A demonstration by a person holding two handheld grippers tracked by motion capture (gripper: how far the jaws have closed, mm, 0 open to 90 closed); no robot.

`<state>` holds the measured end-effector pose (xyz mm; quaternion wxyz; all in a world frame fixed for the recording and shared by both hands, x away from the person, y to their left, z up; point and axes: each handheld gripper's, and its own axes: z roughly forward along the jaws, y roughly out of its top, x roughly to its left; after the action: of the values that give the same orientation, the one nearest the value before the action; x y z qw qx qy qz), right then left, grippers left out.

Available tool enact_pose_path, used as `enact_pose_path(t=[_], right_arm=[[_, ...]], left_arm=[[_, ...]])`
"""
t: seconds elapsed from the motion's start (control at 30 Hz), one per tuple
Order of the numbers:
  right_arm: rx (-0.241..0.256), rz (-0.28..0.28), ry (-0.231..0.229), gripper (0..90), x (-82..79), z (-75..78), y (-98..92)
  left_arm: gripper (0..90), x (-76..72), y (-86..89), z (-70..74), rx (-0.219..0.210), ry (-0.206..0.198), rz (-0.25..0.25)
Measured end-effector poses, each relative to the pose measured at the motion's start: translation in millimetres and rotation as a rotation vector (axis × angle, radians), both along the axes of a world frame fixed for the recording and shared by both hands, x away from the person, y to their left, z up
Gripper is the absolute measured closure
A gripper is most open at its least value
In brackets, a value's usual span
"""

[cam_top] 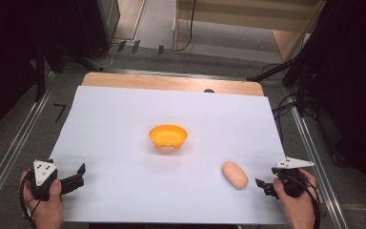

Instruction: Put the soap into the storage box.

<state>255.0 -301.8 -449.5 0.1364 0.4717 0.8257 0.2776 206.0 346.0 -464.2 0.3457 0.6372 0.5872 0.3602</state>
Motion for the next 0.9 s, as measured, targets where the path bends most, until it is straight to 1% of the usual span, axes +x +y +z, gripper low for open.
enact_pose_path(t=[0.03,0.07,0.1,0.13,0.17,0.2,0.23,0.27,0.3,0.33,0.37,0.4,0.43,0.47,0.53,0.57,0.6,0.63,0.7,0.9], right_arm=[[0.000,0.000,0.000,22.7,0.0,0.0,0.0],[-0.017,0.024,0.024,22.7,3.2,3.3,2.8],[-0.017,0.024,0.024,22.7,3.2,3.3,2.8],[-0.044,0.033,0.055,22.7,5.8,6.4,7.0],[-0.055,0.048,0.070,22.4,7.7,7.4,8.8],[-0.055,0.048,0.070,22.4,7.7,7.4,8.8],[-0.067,0.054,0.085,22.2,9.1,8.3,11.5],[-0.090,0.073,0.108,21.5,11.8,9.9,16.8],[-0.090,0.073,0.108,21.5,11.8,9.9,16.8],[-0.095,0.091,0.122,20.2,14.3,11.1,21.9],[-0.095,0.091,0.122,20.2,14.3,11.1,21.9],[-0.098,0.101,0.138,19.5,16.0,12.1,27.3],[-0.098,0.101,0.138,19.5,16.0,12.1,27.3],[-0.100,0.121,0.146,19.1,18.0,12.9,31.5],[-0.089,0.132,0.152,18.9,19.7,13.4,35.0],[-0.089,0.132,0.152,18.9,19.7,13.4,35.0],[-0.080,0.139,0.158,18.7,20.3,14.0,36.7],[-0.068,0.132,0.168,18.6,20.3,14.7,39.1],[-0.071,0.146,0.172,18.4,22.4,15.2,45.1],[-0.066,0.154,0.179,18.4,25.6,15.0,55.6]], left_arm=[[0.0,0.0,0.0,0.0,0.000,0.000,0.000],[0.0,0.5,-0.8,-0.1,0.007,0.007,-0.004],[0.0,0.5,-0.8,-0.1,0.007,0.007,-0.004],[0.0,0.7,-1.1,0.0,0.013,0.012,-0.007],[0.0,1.6,-2.2,-0.5,0.020,0.013,-0.009],[0.0,1.6,-2.2,-0.5,0.020,0.013,-0.009],[0.0,1.8,-2.6,-0.5,0.024,0.018,-0.011],[0.0,2.1,-3.3,-0.5,0.033,0.023,-0.014],[0.0,2.1,-3.3,-0.5,0.033,0.023,-0.014],[0.0,2.2,-3.7,-0.7,0.035,0.023,-0.015],[0.0,2.1,-3.6,-0.5,0.037,0.026,-0.018],[0.0,2.2,-3.6,-0.6,0.037,0.026,-0.019],[0.0,2.3,-3.4,-0.6,0.038,0.026,-0.020],[0.0,2.3,-3.6,-0.6,0.034,0.026,-0.019],[0.0,2.3,-3.7,-0.7,0.032,0.023,-0.017],[0.0,2.1,-3.7,-0.6,0.031,0.023,-0.017],[0.0,2.2,-3.6,-0.7,0.031,0.023,-0.018],[0.0,2.3,-3.6,-0.7,0.032,0.023,-0.018],[0.0,2.3,-3.5,-0.6,0.036,0.026,-0.021],[0.0,2.4,-3.3,-0.6,0.033,0.027,-0.022]])
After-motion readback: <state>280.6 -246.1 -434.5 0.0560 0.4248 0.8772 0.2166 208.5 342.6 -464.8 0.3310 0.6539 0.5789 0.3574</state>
